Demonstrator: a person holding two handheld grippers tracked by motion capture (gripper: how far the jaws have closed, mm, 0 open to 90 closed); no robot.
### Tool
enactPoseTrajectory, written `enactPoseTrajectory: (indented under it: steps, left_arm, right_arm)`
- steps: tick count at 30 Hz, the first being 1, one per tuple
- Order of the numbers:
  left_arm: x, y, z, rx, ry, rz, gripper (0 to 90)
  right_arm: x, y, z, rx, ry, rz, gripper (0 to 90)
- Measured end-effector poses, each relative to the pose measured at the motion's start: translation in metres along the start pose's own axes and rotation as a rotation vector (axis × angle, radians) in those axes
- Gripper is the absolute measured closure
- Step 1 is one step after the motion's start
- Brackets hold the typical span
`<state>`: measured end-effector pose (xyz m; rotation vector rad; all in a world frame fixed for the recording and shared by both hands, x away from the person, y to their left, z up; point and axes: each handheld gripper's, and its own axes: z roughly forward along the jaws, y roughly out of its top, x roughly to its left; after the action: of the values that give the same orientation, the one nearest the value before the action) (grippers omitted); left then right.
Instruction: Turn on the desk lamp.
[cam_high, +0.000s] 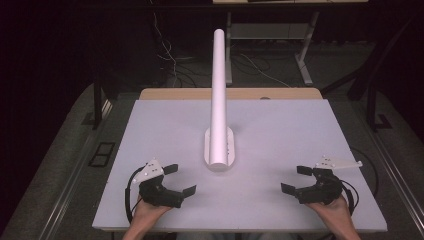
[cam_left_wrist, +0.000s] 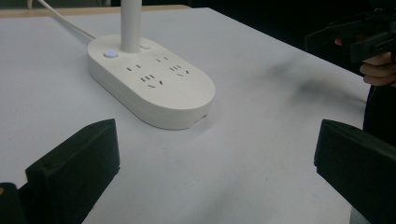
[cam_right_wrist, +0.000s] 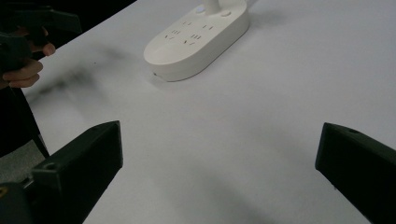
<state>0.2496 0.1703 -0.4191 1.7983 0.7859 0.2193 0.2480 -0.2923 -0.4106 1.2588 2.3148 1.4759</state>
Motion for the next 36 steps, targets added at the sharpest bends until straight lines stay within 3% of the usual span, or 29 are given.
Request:
enactPoseTrajectory:
  steps: [17,36]
  left_arm:
    - [0.0005,-0.0004,-0.0015,-0.003,0.002,-0.004,0.0]
    - [0.0015,-0.0012,-0.002,-0.003,0.012,-0.009,0.0]
  right_arm:
    - [-0.0003,0.0006,-0.0018,0.007,0.023,0.022,0.6]
    - [-0.0027,0.0036,0.003,0.072,0.032,0.005,0.5]
